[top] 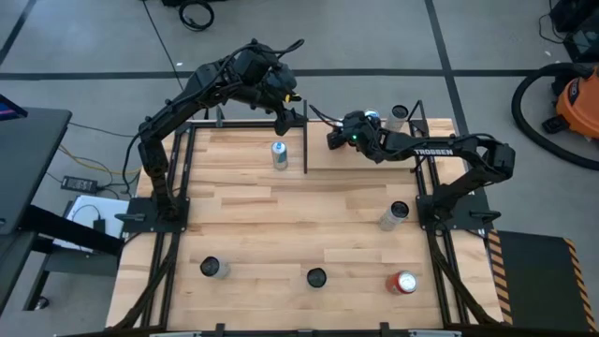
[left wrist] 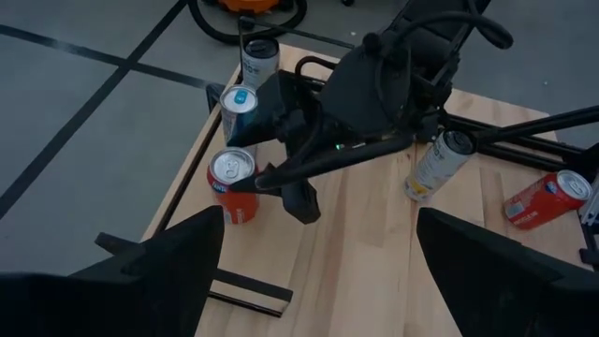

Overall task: Place canned beverage on shelf
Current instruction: Put the left red soda can on the shelf

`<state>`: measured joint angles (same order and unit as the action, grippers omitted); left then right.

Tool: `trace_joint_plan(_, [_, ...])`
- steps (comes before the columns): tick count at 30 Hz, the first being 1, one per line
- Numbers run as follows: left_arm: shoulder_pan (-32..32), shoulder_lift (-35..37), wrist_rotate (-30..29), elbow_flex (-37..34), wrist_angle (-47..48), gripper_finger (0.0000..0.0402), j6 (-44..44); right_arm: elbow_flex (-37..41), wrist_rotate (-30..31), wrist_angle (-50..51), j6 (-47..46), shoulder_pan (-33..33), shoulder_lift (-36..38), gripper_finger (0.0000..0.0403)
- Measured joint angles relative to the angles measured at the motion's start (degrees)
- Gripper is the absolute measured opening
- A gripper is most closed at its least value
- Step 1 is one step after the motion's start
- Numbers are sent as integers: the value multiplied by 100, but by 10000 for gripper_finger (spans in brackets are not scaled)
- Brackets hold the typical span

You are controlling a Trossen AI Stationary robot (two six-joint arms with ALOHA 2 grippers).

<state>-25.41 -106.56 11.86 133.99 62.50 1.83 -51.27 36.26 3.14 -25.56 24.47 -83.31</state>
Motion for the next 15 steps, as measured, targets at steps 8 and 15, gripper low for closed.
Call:
trace_joint_plan(8, [0,0,0,0,0,357,0,0,-77,-56,447,0,0,329])
trace_joint_plan(15, [-2,0,0,0,0,357,-9,0,-382,-285,828,11,0,361])
